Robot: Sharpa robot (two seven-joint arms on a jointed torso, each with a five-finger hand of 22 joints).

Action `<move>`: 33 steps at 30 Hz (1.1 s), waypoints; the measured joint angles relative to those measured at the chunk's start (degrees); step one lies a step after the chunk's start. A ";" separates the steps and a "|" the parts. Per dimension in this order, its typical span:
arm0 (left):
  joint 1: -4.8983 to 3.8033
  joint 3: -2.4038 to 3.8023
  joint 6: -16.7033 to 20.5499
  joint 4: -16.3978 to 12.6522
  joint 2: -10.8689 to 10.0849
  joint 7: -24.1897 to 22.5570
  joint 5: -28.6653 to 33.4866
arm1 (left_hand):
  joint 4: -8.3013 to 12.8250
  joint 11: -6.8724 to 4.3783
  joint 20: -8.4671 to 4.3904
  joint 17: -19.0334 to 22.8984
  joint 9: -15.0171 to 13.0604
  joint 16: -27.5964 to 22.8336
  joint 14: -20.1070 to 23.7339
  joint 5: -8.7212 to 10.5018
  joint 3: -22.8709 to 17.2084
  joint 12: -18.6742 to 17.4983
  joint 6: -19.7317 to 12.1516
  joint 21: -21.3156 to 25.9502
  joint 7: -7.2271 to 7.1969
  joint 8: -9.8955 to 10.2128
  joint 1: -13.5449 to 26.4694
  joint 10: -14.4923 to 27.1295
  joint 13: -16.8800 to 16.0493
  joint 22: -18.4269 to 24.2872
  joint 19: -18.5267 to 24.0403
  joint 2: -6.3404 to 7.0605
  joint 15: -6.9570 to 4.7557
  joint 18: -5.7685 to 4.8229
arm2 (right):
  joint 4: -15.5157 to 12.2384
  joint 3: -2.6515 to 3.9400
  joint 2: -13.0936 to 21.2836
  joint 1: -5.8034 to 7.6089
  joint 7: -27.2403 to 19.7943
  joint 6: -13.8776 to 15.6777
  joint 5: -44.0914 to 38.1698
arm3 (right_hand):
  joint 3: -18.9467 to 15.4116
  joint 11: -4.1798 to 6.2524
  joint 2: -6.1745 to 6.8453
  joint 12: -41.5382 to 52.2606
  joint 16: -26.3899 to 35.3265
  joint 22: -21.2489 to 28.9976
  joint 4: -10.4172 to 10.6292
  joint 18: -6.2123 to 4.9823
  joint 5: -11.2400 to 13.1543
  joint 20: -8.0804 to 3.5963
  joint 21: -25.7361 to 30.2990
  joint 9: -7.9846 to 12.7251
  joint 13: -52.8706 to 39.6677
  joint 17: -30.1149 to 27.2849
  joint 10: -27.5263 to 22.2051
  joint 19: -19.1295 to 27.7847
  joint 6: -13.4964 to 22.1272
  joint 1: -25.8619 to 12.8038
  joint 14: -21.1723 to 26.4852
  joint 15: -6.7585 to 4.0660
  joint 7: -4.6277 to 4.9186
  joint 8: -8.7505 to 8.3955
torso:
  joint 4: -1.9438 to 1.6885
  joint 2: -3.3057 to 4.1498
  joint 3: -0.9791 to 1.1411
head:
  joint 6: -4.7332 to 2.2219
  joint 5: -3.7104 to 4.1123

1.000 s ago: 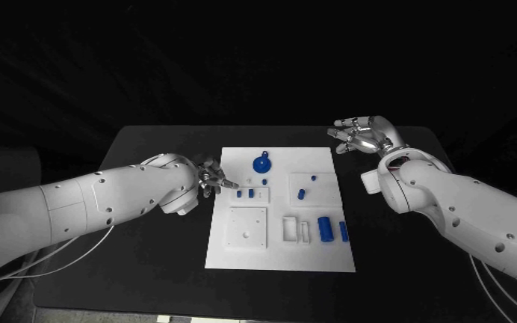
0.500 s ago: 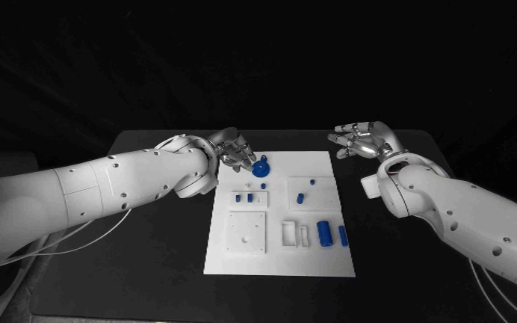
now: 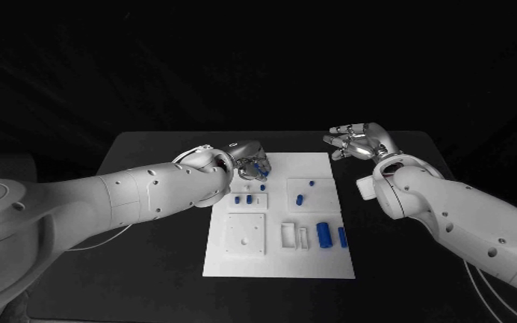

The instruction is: Assemble the parts on the task board

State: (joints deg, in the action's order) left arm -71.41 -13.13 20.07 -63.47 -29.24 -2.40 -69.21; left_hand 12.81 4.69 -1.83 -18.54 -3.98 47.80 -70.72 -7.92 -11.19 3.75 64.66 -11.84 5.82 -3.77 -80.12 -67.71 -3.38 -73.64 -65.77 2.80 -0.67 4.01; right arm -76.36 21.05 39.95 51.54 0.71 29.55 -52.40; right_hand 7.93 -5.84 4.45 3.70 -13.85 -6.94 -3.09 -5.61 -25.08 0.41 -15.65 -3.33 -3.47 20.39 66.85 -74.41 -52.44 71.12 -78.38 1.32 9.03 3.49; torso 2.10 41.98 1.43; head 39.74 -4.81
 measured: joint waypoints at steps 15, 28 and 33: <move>2.36 -0.35 -0.37 7.66 5.13 -3.06 -8.68 | 0.55 -0.13 -0.43 -2.90 -0.01 11.89 -1.06 -1.23 -4.15 -0.21 0.00 -6.15 0.00 0.00 1.06 0.63 0.02 -1.30 -2.44 1.06 -0.44 0.89 | -0.74 0.00 -0.09 0.00 0.04 -0.01 0.14 | 0.00 0.00 0.00 0.00 0.00 0.01 0.00 0.00 0.00 0.00 0.00 0.00 0.00 0.00 0.00 0.00 0.00 0.00 0.00 0.00 0.00 0.00 | 0.07 0.12 -0.03 | 0.07 -0.13; 3.11 -0.43 -1.96 10.22 6.08 -3.83 -11.32 | -0.17 0.03 -0.12 -2.38 -0.01 15.16 -1.77 -1.23 -4.50 -0.21 0.00 -8.45 0.00 0.00 1.90 0.87 0.01 -1.29 -2.74 1.40 -0.15 1.50 | -1.34 0.00 0.03 0.01 0.04 0.00 0.15 | 0.00 0.00 0.00 0.00 0.00 -0.08 0.00 0.00 -0.22 0.00 0.00 0.00 0.00 0.01 0.00 0.00 0.00 0.00 0.00 0.00 0.00 0.00 | 0.04 0.11 -0.03 | 0.49 0.15; 3.52 -0.43 -2.18 11.54 6.47 -4.01 -11.92 | -0.53 0.02 -0.12 -2.18 -0.01 15.43 -2.17 -1.84 -4.85 -0.21 0.00 -9.19 0.00 0.00 1.90 0.88 0.01 -1.29 -2.74 1.40 -0.14 1.76 | -1.64 0.00 0.17 0.02 0.04 0.00 0.15 | 0.00 0.00 -0.25 0.00 0.00 -0.07 0.00 0.00 -0.22 0.00 0.00 0.00 0.00 0.01 0.00 0.00 0.00 -0.25 0.00 0.00 0.00 0.00 | 0.17 0.29 -0.07 | 0.63 0.20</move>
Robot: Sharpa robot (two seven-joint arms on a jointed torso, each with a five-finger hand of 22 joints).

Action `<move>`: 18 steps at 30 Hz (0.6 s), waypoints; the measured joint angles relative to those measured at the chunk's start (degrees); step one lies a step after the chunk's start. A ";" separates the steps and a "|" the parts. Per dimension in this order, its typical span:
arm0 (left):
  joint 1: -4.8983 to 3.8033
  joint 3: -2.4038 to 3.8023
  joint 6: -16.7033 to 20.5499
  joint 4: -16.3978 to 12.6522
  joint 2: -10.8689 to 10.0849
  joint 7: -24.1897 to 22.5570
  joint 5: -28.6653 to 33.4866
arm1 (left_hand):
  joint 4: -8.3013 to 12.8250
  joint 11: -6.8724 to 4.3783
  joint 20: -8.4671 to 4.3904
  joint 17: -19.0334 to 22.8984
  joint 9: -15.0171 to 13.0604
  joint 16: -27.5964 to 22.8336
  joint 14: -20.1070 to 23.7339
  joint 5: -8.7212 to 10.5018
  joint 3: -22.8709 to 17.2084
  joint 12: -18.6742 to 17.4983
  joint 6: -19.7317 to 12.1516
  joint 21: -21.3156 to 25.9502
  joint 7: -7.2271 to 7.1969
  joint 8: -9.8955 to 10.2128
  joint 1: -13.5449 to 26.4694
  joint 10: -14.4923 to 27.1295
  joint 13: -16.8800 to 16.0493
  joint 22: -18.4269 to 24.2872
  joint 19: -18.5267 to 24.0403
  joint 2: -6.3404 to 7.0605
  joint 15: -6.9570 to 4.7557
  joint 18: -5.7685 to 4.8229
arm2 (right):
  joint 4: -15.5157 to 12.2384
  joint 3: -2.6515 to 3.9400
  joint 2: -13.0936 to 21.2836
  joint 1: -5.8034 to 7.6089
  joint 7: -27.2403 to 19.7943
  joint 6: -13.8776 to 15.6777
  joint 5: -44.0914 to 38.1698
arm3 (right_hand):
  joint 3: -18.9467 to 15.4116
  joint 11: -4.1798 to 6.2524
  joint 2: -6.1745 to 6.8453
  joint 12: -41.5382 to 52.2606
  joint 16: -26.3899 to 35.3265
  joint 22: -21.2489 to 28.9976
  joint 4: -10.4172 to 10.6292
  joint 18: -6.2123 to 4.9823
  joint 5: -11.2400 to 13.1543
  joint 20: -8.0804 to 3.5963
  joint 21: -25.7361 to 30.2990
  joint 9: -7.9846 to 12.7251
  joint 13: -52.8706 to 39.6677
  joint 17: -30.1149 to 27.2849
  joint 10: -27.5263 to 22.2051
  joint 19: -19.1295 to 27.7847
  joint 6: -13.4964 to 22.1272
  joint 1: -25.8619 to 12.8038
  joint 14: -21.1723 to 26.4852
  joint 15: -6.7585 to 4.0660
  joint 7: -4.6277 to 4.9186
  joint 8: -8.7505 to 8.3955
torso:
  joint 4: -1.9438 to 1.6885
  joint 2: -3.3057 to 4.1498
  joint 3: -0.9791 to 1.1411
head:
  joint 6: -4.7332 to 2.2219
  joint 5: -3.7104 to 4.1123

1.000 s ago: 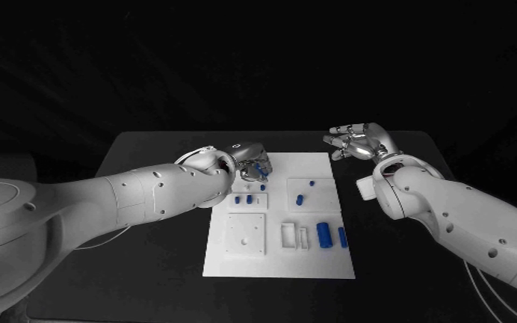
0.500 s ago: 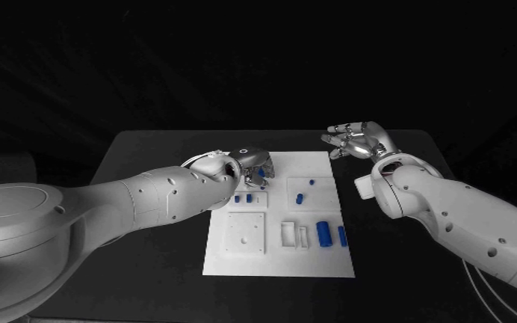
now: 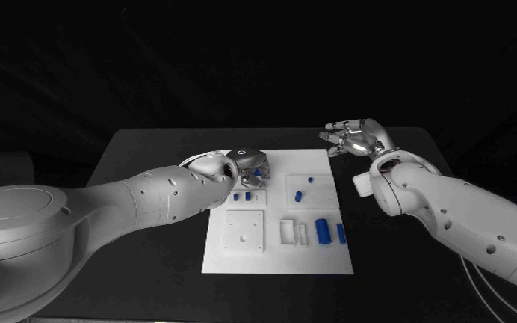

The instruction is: Assemble the parts on the task board

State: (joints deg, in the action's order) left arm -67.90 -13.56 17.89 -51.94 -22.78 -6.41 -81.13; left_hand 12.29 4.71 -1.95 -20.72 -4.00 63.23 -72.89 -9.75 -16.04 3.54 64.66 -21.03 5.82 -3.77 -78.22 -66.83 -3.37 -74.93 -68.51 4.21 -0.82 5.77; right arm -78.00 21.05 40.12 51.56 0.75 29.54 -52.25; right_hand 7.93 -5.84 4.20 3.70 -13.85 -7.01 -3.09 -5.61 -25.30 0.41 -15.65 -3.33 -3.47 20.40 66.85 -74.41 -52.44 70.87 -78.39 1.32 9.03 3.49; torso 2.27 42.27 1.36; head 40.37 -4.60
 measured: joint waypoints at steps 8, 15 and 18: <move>0.33 -0.01 0.17 1.79 0.29 -0.23 -0.55 | -0.78 -0.01 0.30 0.20 0.00 0.40 -0.21 -0.43 0.07 0.00 0.21 -0.13 0.21 0.00 1.00 0.00 0.00 0.01 -0.30 0.21 0.20 0.03 | -0.50 0.01 0.32 0.00 0.01 0.00 0.00 | 0.00 0.00 -0.06 0.00 0.00 0.00 0.00 0.01 0.00 0.00 0.00 0.00 0.00 0.00 0.00 0.00 0.00 -0.06 0.00 0.00 0.00 0.00 | 0.12 0.37 -0.08 | -0.12 0.11; 0.40 -0.01 0.63 2.72 0.41 -0.44 -0.80 | -1.15 -0.01 0.10 0.44 0.00 0.67 -0.62 -0.96 -0.91 0.00 0.58 -0.13 0.25 0.00 1.00 0.00 0.00 0.01 -0.50 0.21 0.21 0.01 | -0.66 0.01 0.41 0.03 0.02 0.00 -0.02 | 0.00 0.00 -0.05 0.00 0.00 0.01 0.00 0.00 0.00 0.00 0.00 0.00 0.00 0.00 0.00 0.00 0.00 -0.05 0.00 0.00 0.00 0.00 | 0.22 0.65 -0.16 | -0.26 0.23; 0.45 -0.01 0.71 2.98 0.54 -0.55 -0.88 | -1.25 -0.01 0.10 0.50 0.06 0.90 -0.61 -1.06 -1.57 0.00 0.63 -0.58 0.20 0.00 0.99 0.00 -0.01 0.01 -0.50 0.21 0.21 0.01 | -0.68 0.00 0.41 0.03 0.02 0.00 -0.02 | 0.00 0.00 -0.05 0.00 0.00 0.01 0.00 0.00 0.00 0.00 0.00 0.00 0.00 0.00 0.00 0.00 0.00 -0.05 0.00 0.00 0.00 0.00 | 0.28 0.72 -0.20 | -0.29 0.23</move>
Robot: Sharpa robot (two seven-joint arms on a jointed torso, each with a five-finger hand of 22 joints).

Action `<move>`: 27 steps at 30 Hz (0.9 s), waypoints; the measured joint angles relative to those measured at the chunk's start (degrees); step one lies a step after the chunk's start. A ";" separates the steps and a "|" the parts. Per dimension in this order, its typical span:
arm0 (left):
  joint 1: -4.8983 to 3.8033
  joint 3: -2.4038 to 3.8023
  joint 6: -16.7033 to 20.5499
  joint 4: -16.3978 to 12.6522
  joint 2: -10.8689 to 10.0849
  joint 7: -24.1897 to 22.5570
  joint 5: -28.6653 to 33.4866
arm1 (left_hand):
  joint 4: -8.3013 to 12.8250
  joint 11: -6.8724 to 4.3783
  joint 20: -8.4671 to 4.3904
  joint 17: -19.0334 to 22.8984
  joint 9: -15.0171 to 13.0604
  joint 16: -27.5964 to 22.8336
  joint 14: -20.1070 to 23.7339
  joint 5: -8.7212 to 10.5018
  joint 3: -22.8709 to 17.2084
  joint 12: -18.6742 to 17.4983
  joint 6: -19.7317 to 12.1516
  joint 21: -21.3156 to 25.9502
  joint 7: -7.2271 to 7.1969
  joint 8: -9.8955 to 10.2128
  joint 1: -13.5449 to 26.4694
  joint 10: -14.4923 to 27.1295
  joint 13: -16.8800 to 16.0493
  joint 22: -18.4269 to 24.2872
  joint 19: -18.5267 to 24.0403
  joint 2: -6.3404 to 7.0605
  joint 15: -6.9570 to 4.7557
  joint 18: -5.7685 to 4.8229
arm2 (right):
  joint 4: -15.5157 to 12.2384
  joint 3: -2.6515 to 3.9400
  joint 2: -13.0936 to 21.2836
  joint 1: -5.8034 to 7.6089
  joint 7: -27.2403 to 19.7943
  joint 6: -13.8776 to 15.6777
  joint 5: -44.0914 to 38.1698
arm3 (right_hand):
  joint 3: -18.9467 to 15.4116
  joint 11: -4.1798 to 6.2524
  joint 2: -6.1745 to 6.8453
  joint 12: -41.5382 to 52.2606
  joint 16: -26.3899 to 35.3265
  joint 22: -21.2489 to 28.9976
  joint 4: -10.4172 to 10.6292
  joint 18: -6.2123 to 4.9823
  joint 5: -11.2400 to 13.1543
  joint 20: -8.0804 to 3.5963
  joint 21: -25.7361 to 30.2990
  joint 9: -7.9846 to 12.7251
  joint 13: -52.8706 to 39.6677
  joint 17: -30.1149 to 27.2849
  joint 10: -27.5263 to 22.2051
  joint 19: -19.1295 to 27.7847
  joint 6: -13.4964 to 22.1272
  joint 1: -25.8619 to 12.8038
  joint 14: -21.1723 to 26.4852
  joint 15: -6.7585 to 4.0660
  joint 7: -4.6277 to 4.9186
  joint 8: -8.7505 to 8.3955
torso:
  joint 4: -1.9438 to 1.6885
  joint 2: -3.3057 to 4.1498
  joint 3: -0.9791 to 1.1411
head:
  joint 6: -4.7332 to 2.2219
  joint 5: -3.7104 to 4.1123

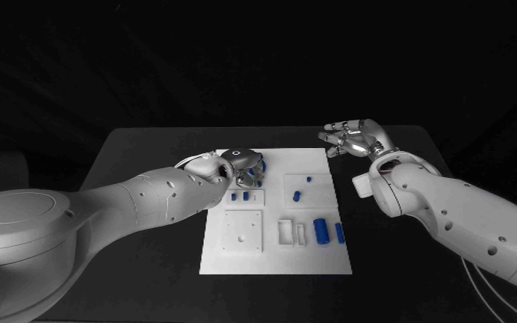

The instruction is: Assemble the parts on the task board

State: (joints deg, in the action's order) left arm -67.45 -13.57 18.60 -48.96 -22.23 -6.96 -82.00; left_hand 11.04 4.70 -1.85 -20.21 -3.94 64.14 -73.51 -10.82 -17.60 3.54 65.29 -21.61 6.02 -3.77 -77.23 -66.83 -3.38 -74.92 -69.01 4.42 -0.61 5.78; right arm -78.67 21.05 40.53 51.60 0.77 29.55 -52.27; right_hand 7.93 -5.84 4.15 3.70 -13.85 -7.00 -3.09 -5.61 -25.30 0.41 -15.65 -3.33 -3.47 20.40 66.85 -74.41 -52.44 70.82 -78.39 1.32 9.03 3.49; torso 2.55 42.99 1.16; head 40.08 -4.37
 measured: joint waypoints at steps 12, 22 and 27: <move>0.48 0.02 0.09 1.07 0.62 -0.42 -0.14 | -0.29 -0.01 0.00 0.15 0.05 0.16 -0.19 0.00 -0.30 0.00 0.52 -0.40 -0.10 0.00 0.00 0.00 0.00 0.01 0.00 0.00 -0.19 -0.02 | -0.12 0.00 -0.05 0.02 0.01 0.00 0.00 | 0.00 0.00 0.00 0.00 0.00 0.01 0.00 0.00 0.00 0.00 0.00 0.00 0.00 0.00 0.00 0.00 0.00 0.00 0.00 0.00 0.00 0.00 | -0.03 0.10 0.00 | -0.03 0.15; 0.60 0.02 -0.17 1.70 0.93 -0.40 -0.18 | -0.41 -0.22 0.00 0.16 0.05 0.16 -0.19 0.00 -0.42 0.00 0.51 -0.66 -0.10 0.00 0.00 -0.21 -0.01 -0.01 0.00 0.00 -0.19 -0.04 | -0.14 0.02 -0.09 0.02 0.02 -0.01 0.01 | 0.00 0.00 0.00 0.00 0.00 0.01 0.00 0.00 0.00 0.00 0.00 0.00 0.00 0.00 0.00 0.00 0.00 0.00 0.00 0.00 0.00 0.00 | -0.03 0.10 0.03 | 0.07 0.13; 0.73 0.03 -0.34 1.97 0.95 -0.35 -0.19 | -0.41 -0.21 0.00 0.16 0.11 0.16 -0.41 0.00 -0.42 0.00 -0.11 -0.66 -0.31 0.00 0.00 -0.62 0.00 -0.03 0.00 0.00 -0.41 -0.04 | -0.13 0.00 -0.14 0.02 0.02 -0.01 0.02 | 0.00 0.00 0.00 0.00 0.00 0.01 0.00 0.00 0.00 0.00 0.00 0.00 0.00 0.00 0.00 0.00 0.00 0.00 0.00 0.00 0.00 0.00 | -0.04 0.10 0.03 | 0.11 0.24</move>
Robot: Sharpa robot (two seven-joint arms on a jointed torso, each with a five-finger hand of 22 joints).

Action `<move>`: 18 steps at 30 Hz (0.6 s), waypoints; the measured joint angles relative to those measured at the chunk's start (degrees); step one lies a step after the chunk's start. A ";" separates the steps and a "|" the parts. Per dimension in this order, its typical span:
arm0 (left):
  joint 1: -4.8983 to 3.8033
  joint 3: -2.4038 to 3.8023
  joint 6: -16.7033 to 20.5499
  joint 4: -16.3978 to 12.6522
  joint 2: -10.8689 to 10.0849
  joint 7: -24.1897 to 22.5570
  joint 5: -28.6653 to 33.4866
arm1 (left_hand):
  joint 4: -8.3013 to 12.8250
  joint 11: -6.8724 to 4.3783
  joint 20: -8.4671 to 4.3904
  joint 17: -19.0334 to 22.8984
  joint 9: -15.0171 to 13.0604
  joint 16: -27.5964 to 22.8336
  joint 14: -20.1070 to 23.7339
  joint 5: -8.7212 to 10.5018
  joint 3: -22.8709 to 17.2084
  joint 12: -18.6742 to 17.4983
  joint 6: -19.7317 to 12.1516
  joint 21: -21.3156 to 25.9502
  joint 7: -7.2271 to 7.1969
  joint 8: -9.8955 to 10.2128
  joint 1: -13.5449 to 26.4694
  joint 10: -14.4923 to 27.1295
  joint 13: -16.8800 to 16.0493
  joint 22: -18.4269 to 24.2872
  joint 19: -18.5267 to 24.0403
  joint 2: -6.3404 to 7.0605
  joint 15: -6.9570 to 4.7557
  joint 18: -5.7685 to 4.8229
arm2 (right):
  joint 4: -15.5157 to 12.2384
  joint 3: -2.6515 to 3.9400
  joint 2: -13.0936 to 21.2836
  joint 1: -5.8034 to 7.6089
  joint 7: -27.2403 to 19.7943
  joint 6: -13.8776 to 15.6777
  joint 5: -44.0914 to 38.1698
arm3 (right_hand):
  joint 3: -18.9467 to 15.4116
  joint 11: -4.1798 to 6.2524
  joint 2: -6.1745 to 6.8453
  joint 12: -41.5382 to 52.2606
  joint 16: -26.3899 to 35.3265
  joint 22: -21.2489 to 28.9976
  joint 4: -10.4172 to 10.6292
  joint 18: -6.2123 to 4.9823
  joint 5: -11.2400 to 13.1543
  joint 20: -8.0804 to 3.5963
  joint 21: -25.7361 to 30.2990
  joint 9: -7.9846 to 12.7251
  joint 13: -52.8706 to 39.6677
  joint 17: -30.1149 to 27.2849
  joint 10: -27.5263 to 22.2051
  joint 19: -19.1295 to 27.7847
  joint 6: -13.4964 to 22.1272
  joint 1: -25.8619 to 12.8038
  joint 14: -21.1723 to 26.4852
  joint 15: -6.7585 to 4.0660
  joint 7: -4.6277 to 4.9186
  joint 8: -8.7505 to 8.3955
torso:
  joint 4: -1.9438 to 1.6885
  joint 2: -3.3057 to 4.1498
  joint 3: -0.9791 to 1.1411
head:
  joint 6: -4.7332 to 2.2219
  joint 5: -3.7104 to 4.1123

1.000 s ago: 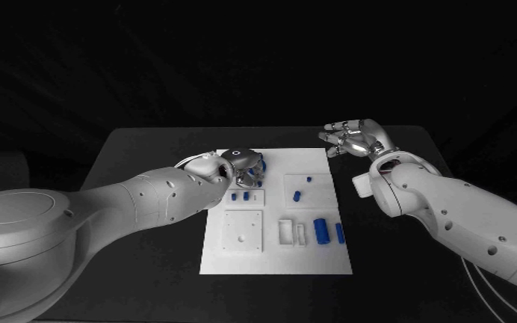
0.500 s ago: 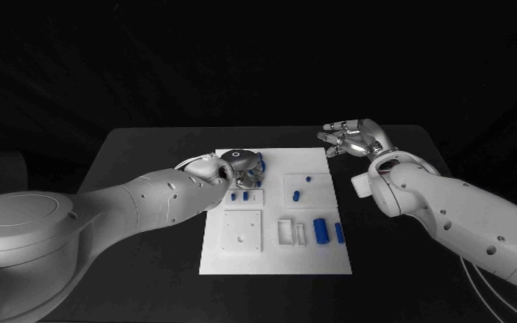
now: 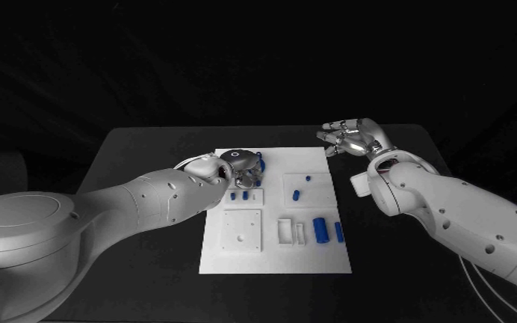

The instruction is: Assemble the parts on the task board

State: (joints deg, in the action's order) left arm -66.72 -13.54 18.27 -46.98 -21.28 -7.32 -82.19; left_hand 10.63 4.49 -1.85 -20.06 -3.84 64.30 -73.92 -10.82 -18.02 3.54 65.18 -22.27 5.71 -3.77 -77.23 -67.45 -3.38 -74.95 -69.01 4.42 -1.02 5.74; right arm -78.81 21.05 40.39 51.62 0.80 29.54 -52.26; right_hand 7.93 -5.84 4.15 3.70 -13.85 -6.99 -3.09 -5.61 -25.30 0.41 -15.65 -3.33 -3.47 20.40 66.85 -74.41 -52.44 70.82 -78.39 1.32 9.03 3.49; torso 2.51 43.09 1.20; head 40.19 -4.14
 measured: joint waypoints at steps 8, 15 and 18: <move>0.16 0.04 -0.24 0.21 0.19 0.00 -0.01 | -0.15 0.02 0.00 0.00 0.00 0.23 0.00 0.00 -0.15 0.00 0.00 -0.22 0.00 0.00 0.00 -0.02 0.00 0.01 0.00 0.00 0.00 -0.01 | 0.00 0.00 -0.07 0.00 0.00 0.00 0.00 | 0.00 0.00 0.00 0.00 0.00 0.00 0.00 0.00 0.00 0.00 0.00 0.00 0.00 0.00 0.00 0.00 0.00 0.00 0.00 0.00 0.00 0.00 | 0.04 0.03 0.00 | -0.04 0.02; 0.20 0.10 -0.24 0.31 0.24 -0.01 -0.01 | -0.27 -0.17 -0.21 -0.09 0.08 0.49 -0.17 0.00 -0.26 0.00 -1.07 -0.70 -0.25 0.00 0.00 -0.22 0.01 0.01 -0.21 0.00 -0.17 -0.11 | 0.00 0.01 -0.09 0.01 0.01 0.00 0.00 | -0.32 0.00 0.00 0.00 0.00 0.01 0.32 0.00 0.00 0.00 0.00 0.00 0.00 0.00 0.00 0.00 0.00 0.00 0.00 0.00 0.00 0.00 | 0.03 0.05 0.00 | 0.09 0.14; 0.21 0.10 -0.21 0.32 0.26 -0.03 0.01 | -0.31 -0.17 -0.21 -0.10 0.11 0.49 -0.23 0.23 -0.30 0.00 -1.67 -0.74 -0.24 0.00 0.00 -0.22 0.02 0.02 -0.21 0.00 -0.17 -0.12 | 0.00 0.02 -0.14 0.02 0.01 0.00 0.00 | -0.32 0.00 0.00 0.00 0.00 0.01 0.32 0.00 0.00 0.00 0.00 0.00 0.00 0.00 0.00 0.00 0.00 0.00 0.00 0.00 0.00 0.00 | 0.01 0.05 0.00 | 0.16 0.16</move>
State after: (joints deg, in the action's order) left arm -66.50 -13.44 18.05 -46.67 -21.02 -7.35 -82.18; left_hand 10.32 4.31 -2.06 -20.15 -3.72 64.78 -74.15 -10.59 -18.33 3.54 63.51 -23.01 5.47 -3.77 -77.23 -67.67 -3.37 -74.93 -69.22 4.42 -1.19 5.62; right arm -78.81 21.07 40.25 51.64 0.81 29.54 -52.25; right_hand 7.60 -5.83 4.15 3.70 -13.85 -6.98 -2.76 -5.61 -25.30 0.41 -15.65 -3.33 -3.47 20.40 66.85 -74.41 -52.44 70.82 -78.39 1.32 9.03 3.49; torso 2.52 43.14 1.20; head 40.35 -3.97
